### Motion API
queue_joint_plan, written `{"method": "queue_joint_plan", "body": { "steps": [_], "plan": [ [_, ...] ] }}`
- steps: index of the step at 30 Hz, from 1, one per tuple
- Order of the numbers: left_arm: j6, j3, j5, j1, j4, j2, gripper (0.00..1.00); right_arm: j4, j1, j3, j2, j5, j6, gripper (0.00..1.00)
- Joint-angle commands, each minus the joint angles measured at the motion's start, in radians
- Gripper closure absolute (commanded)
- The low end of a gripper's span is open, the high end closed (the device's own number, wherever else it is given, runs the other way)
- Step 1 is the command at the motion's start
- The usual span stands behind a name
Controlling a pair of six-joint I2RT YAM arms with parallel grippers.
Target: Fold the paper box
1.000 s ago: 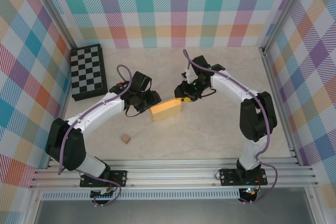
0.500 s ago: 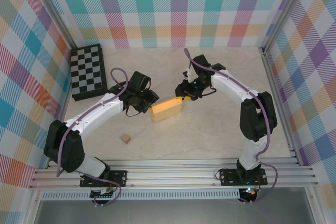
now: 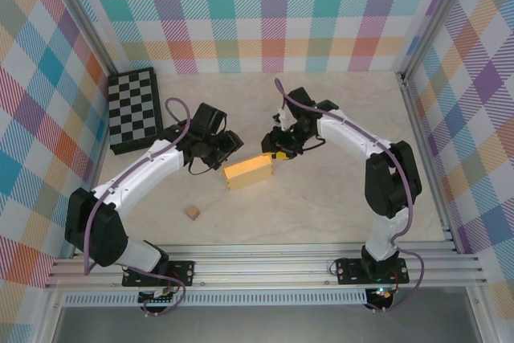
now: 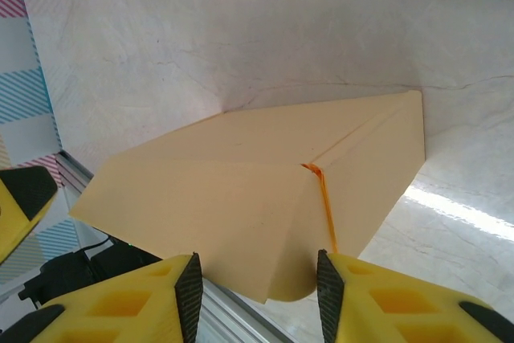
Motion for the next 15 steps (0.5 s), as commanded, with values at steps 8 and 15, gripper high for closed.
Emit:
{"method": "queue_joint_plan", "body": {
  "steps": [8,15],
  "plan": [
    [0.174,-0.026,-0.092,0.043,-0.201,-0.126,0.32,-0.034,0.003,0.011,-0.027,0.027,0.002,0.53],
    [0.038,-0.172,0.074,0.028,-0.034,-0.155,0.32,-0.036,0.003,0.012,-0.023,0.022,0.000,0.53]
  ]
}}
